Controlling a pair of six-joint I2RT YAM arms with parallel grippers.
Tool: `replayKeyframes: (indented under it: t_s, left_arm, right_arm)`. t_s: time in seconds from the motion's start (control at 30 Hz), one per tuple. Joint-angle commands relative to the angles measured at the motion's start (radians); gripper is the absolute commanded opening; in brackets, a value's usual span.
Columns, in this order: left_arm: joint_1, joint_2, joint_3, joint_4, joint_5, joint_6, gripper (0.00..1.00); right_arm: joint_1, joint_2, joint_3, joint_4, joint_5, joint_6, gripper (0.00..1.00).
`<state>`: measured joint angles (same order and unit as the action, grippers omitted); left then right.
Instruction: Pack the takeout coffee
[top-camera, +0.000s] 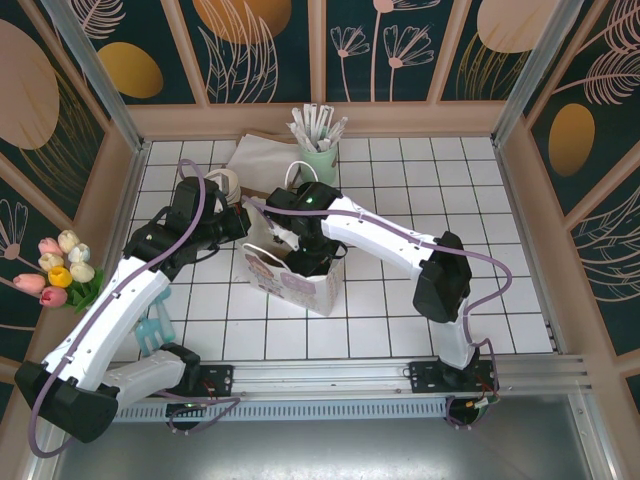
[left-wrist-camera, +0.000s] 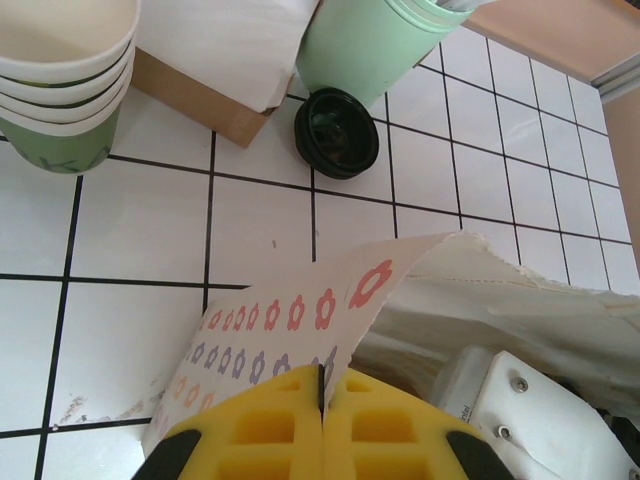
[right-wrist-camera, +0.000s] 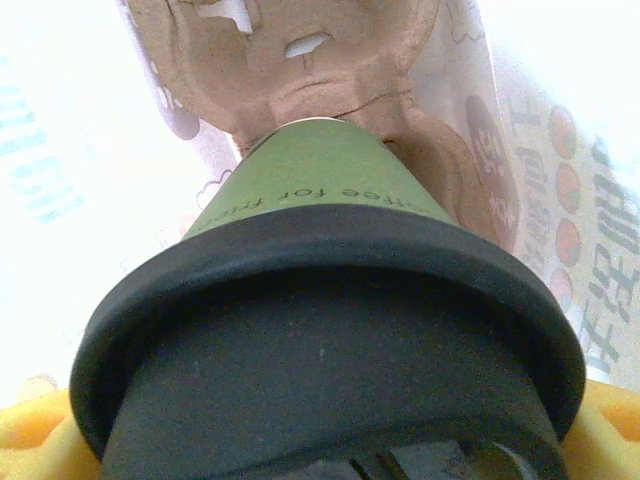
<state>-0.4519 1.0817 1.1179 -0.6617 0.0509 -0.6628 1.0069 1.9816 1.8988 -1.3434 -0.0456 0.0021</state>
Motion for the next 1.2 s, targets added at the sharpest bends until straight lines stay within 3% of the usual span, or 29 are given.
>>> replayKeyframes:
  t_s: [0.0, 0.73, 1.17]
  left_arm:
    - [-0.001, -0.018, -0.007, 0.027, -0.005, 0.003, 0.00]
    - [-0.001, -0.086, -0.031, -0.005, -0.010, -0.029, 0.00]
    - [-0.001, -0.093, -0.062, 0.008, -0.035, -0.061, 0.00]
  right_arm:
    - [-0.006, 0.019, -0.010, -0.024, 0.010, 0.003, 0.60]
    - [-0.005, 0.097, 0.077, -0.019, -0.017, -0.008, 0.58]
    - [-0.010, 0.072, 0.026, -0.020, 0.020, -0.008, 0.59]
